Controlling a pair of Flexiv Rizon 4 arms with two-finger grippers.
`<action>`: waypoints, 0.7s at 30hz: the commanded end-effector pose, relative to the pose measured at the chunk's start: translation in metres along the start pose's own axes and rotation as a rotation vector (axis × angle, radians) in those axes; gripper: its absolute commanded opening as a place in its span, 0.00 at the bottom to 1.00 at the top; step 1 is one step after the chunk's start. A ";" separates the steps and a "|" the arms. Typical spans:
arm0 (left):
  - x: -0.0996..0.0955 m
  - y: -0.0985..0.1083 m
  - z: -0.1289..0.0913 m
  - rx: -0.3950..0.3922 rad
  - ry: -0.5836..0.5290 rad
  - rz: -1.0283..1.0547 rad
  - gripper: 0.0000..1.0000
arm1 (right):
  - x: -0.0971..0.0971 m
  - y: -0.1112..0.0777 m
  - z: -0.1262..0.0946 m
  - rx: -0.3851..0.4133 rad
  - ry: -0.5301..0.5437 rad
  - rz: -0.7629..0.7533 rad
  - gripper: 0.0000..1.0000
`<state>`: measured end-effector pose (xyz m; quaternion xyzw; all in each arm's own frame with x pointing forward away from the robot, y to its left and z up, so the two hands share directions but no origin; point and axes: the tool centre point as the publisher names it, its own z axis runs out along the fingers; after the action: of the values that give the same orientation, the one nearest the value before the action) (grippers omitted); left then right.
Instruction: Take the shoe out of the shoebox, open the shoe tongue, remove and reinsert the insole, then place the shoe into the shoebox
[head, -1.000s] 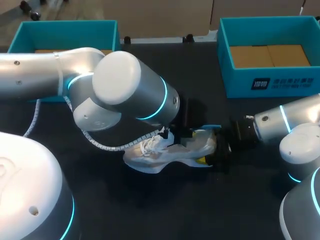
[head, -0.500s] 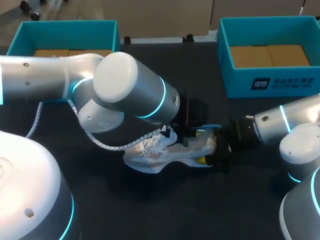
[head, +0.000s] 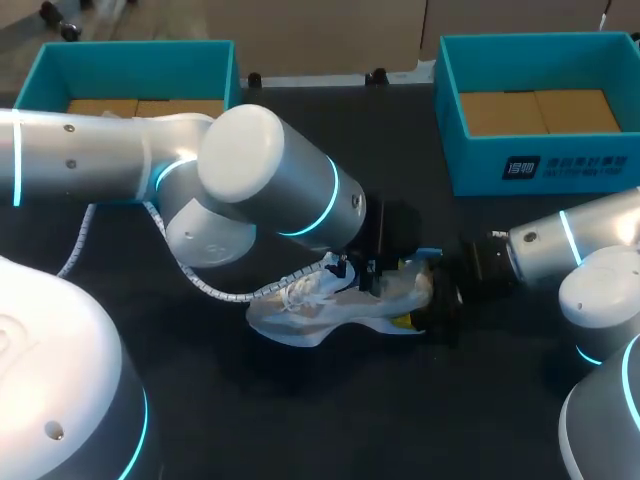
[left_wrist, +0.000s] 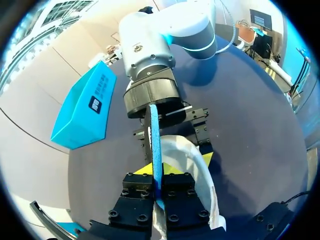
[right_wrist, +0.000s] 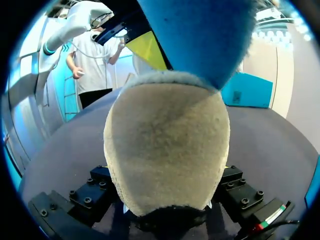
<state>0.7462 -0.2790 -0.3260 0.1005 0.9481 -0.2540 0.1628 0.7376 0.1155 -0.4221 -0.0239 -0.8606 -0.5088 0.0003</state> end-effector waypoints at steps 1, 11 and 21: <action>0.002 0.000 -0.006 0.011 0.002 -0.005 0.00 | 0.000 -0.001 0.002 0.004 0.000 0.001 0.00; -0.014 -0.028 -0.029 0.038 0.011 -0.035 0.00 | 0.000 -0.001 0.002 0.004 0.000 0.001 0.00; -0.028 -0.059 -0.063 0.086 0.008 -0.079 0.00 | 0.000 -0.001 0.002 0.004 0.000 0.001 0.00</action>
<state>0.7443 -0.3052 -0.2523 0.0718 0.9384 -0.3055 0.1443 0.7376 0.1154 -0.4221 -0.0239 -0.8606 -0.5087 0.0003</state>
